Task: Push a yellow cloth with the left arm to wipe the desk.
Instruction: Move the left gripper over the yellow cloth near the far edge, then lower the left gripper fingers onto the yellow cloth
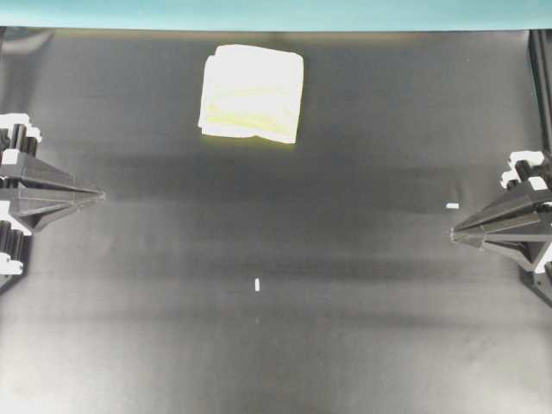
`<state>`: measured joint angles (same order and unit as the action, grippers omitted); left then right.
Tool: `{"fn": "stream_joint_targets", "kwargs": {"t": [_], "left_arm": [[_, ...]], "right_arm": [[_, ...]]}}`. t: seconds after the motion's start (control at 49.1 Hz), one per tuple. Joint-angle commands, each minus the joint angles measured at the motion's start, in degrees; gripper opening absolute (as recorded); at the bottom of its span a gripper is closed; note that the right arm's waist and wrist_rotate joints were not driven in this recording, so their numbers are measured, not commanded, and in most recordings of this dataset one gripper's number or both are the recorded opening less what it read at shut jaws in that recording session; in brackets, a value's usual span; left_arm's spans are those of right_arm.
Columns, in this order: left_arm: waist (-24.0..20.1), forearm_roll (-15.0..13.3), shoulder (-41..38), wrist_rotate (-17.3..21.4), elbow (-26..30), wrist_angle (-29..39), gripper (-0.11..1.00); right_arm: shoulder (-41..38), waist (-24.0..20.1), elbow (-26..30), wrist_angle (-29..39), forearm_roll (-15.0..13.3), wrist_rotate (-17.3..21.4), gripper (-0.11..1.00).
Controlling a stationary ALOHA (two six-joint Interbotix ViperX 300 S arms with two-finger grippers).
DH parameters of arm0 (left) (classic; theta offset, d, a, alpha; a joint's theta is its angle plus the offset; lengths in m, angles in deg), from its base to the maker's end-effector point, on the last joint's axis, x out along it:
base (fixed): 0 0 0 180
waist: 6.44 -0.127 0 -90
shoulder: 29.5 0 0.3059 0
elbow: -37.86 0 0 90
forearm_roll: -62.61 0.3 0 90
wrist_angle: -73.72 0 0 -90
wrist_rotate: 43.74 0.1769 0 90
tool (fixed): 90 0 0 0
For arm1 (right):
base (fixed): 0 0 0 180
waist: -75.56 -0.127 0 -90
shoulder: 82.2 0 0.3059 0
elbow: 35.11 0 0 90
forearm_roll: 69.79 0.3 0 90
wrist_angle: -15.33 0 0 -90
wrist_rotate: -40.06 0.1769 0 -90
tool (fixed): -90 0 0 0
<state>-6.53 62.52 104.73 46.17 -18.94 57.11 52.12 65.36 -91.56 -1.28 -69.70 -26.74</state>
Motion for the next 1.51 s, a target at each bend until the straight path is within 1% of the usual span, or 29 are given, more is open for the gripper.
{"fn": "stream_joint_targets", "kwargs": {"t": [0.0,0.02,0.061,0.081,0.143,0.204,0.285,0.509,0.713,0.753,0.794,0.855,0.937,1.038,1.1,1.14,1.181,1.283,1.405,1.486], "left_arm": [[-1.1,2.5,-2.4,-0.4,2.9,0.5,0.06],[-1.4,2.5,-2.9,-0.4,3.3,0.7,0.06],[-2.0,2.6,-4.2,-0.4,4.1,1.4,0.04],[-2.4,2.5,-4.9,-0.4,4.6,1.8,0.02],[-3.2,2.5,-7.3,-0.4,5.9,3.5,0.01],[-4.2,2.6,-10.1,-0.4,7.5,5.3,0.01],[-6.1,2.6,-14.4,0.0,9.5,5.9,0.01],[-15.9,2.6,-28.1,0.5,15.6,4.9,0.01],[-20.5,2.6,-41.6,0.9,23.1,5.8,0.01],[-21.1,2.6,-44.3,0.9,24.6,6.2,0.03],[-21.5,2.6,-46.6,1.0,26.2,6.9,0.06],[-22.3,2.6,-49.7,1.5,28.7,8.1,0.17],[-23.4,2.6,-53.0,2.1,32.5,10.5,0.39],[-25.0,2.6,-56.3,2.5,37.7,15.6,0.69],[-25.9,2.6,-58.2,2.6,40.3,18.5,0.83],[-26.5,2.7,-59.4,2.8,41.9,20.0,0.88],[-26.9,2.6,-60.6,2.8,43.2,21.2,0.90],[-27.9,2.7,-63.2,2.9,45.8,22.5,0.86],[-29.0,2.7,-66.4,3.4,47.4,24.0,0.87],[-29.7,2.7,-68.7,3.9,48.3,26.2,0.87]], "right_arm": [[-0.7,0.0,1.1,-0.4,0.1,0.0,0.03],[-0.7,0.0,1.1,-0.4,0.1,-0.1,0.03],[-0.6,0.0,1.1,0.0,0.1,-0.1,0.08],[-0.6,0.1,1.1,0.2,0.1,0.0,0.09],[-0.6,0.0,1.1,1.0,0.1,0.0,0.01],[-0.5,0.0,1.1,1.9,0.1,-0.1,0.01],[-0.4,0.0,1.1,3.3,0.1,0.0,0.01],[-0.4,0.0,1.1,7.1,0.1,-0.1,0.00],[-0.4,0.0,1.1,7.7,0.1,0.0,0.01],[-0.4,0.0,1.1,7.8,0.1,0.0,0.01],[-0.4,0.0,1.1,7.9,0.1,0.0,0.01],[-0.4,0.0,1.1,8.2,0.1,-0.1,0.01],[-0.4,0.0,1.1,8.6,0.1,0.0,0.01],[-0.4,0.0,1.1,9.1,0.1,-0.1,0.01],[-0.4,0.0,1.1,9.2,0.1,0.0,0.01],[-0.4,0.0,1.1,9.2,0.1,0.0,0.01],[-0.4,0.0,1.1,9.2,0.1,-0.1,0.01],[-0.4,0.0,1.1,9.2,0.1,0.0,0.01],[-0.3,0.0,1.1,9.3,0.1,-0.1,0.01],[-0.3,0.0,1.1,9.3,0.0,-0.1,0.01]]}}
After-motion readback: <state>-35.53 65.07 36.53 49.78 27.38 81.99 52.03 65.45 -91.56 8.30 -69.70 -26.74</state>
